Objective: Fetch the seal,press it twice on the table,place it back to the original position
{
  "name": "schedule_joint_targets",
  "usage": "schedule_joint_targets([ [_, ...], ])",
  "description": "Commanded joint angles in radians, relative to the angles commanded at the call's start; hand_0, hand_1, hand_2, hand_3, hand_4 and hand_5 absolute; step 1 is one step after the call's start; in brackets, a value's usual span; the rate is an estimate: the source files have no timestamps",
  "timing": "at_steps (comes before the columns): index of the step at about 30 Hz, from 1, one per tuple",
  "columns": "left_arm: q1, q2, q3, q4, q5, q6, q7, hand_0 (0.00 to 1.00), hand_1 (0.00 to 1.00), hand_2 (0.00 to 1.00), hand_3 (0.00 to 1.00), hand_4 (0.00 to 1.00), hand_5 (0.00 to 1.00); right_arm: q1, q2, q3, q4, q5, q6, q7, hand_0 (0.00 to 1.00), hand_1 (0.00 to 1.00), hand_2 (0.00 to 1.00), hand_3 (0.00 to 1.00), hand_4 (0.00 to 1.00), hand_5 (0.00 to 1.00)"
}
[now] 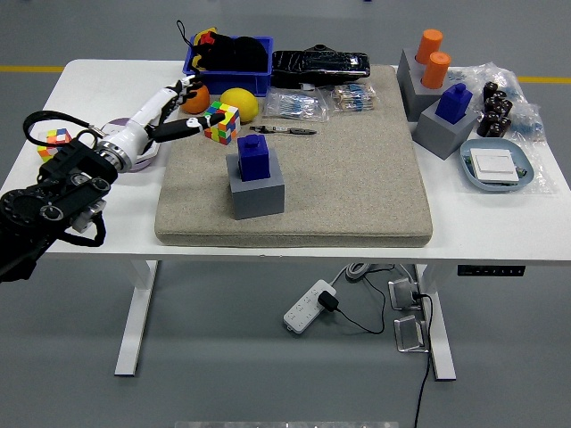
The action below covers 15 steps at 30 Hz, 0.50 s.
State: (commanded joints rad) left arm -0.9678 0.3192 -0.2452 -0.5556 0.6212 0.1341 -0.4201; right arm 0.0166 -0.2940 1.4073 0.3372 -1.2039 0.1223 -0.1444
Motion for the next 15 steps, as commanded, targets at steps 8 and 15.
schedule_joint_targets([
  [8,0.009,0.063,0.03,0.184,-0.059,0.012,0.032,0.979,0.998,0.998,0.998,0.998,0.491,-0.003,0.003,0.016,0.001,-0.002,-0.001,0.002,0.829,0.73,0.693,0.706,0.744,0.514],
  [15,0.03,0.086,0.062,0.292,-0.113,0.011,0.048,0.972,0.998,0.998,0.998,0.998,0.481,-0.005,0.004,0.027,0.001,-0.005,-0.001,0.001,0.83,0.73,0.693,0.708,0.744,0.514],
])
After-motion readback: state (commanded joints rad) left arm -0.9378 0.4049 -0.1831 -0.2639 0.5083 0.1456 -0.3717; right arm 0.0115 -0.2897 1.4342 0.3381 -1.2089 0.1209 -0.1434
